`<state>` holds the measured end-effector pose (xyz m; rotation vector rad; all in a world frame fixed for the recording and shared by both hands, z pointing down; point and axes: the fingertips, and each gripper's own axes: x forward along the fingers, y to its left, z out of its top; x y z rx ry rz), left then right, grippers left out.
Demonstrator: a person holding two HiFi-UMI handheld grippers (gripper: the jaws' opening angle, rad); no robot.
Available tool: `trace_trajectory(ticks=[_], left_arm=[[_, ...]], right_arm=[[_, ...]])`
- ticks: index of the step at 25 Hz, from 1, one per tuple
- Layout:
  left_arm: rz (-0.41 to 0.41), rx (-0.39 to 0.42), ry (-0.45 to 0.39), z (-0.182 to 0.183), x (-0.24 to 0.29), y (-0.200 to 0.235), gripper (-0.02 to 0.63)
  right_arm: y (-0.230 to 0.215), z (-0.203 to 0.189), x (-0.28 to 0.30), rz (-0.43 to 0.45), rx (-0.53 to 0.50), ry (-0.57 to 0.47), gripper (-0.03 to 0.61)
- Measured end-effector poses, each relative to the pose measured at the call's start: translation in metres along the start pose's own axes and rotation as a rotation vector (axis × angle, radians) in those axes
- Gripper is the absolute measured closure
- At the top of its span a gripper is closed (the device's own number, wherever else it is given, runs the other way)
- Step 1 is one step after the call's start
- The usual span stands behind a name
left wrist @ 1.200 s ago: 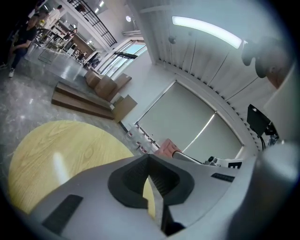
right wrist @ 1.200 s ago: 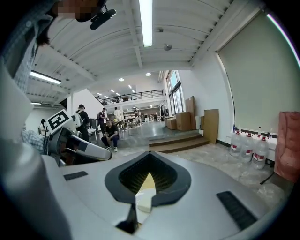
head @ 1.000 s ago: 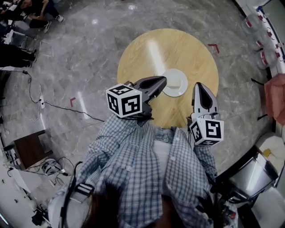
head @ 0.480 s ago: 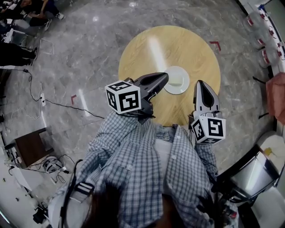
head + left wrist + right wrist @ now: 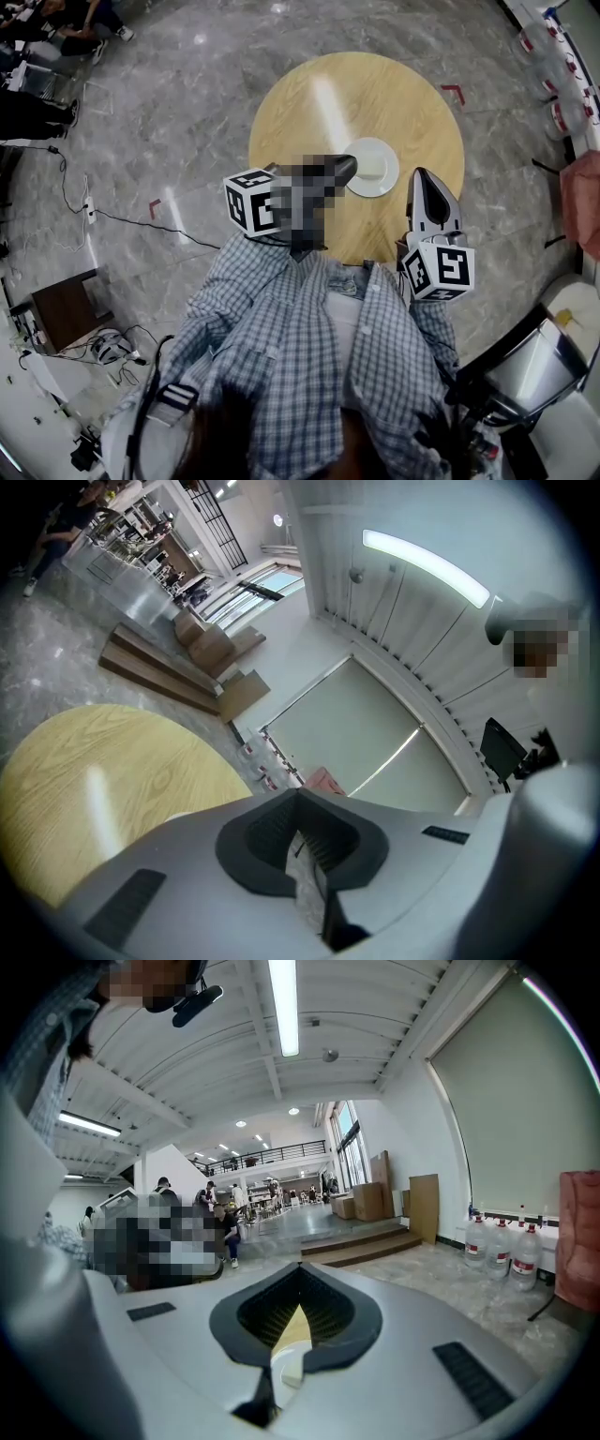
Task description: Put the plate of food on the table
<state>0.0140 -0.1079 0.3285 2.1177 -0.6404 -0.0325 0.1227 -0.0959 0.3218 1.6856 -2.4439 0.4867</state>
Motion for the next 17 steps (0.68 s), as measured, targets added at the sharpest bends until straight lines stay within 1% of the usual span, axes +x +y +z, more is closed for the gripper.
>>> trace_trajectory(ticks=[7, 12, 17], left_arm=[[-0.012, 0.006, 0.020, -0.0039, 0.0026, -0.0029, 0.607], [-0.015, -0.007, 0.027, -0.0059, 0.0041, -0.0025, 0.607], [-0.018, -0.007, 0.026, -0.0049, 0.0068, -0.0019, 0.607]], right_arm=[[-0.0012, -0.0037, 0.0001, -0.004, 0.000, 0.018, 0.572], [-0.0031, -0.0077, -0.0001, -0.011, 0.002, 0.034, 0.572], [-0.0024, -0.0068, 0.0059, 0.005, -0.012, 0.039, 0.572]])
